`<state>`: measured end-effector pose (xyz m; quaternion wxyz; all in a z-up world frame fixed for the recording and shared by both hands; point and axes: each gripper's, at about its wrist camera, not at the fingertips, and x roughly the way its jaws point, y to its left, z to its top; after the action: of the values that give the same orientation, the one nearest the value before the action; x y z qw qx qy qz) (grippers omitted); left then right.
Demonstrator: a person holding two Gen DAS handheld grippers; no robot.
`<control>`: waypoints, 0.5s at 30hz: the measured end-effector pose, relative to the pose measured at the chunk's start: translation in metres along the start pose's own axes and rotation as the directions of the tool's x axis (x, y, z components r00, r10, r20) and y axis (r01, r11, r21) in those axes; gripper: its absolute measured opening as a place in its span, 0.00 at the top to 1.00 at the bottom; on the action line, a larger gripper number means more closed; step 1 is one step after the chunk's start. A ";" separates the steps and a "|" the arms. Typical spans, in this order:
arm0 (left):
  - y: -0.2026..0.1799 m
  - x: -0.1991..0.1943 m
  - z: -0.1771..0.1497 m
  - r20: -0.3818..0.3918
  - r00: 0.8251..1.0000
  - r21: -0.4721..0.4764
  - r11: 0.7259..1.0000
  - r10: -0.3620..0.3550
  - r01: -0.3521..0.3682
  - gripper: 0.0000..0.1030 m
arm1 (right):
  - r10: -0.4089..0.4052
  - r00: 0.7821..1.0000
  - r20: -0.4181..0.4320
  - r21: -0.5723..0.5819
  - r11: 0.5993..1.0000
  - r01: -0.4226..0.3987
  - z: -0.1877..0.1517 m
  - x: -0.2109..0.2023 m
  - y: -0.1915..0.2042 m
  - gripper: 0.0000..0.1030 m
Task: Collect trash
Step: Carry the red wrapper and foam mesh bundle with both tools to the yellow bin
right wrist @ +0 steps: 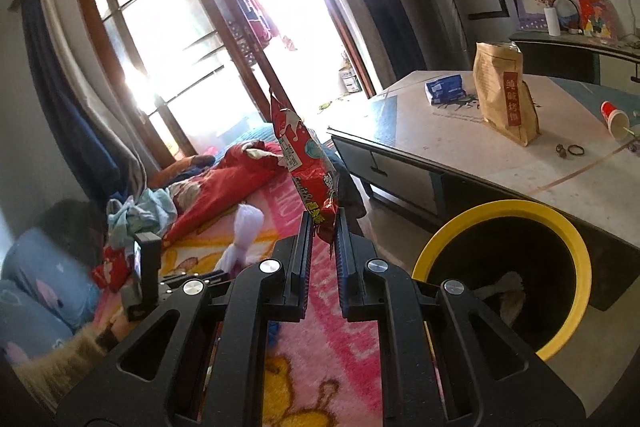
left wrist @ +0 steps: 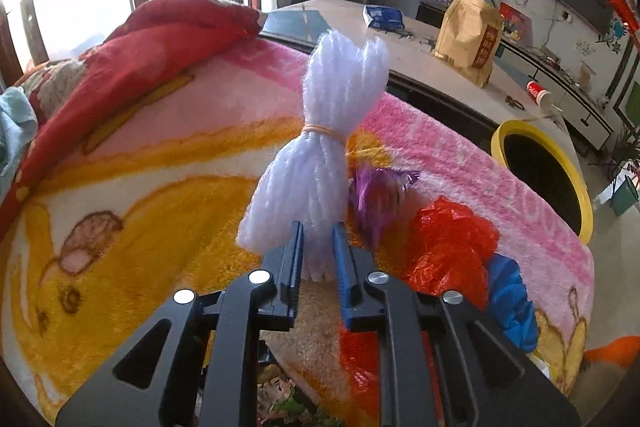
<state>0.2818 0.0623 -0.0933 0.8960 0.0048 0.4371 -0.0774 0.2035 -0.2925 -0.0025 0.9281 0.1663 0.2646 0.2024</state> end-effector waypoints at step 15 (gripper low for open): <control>-0.038 -0.054 0.040 0.155 0.988 0.019 1.000 -0.027 0.025 0.93 | -0.058 0.998 0.024 0.037 0.998 0.057 0.007 -0.004 -0.029 0.93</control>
<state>0.2750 0.0287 -0.0238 0.9262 0.0005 0.3655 -0.0929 0.2122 -0.3212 -0.0076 0.9335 0.1782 0.2615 0.1687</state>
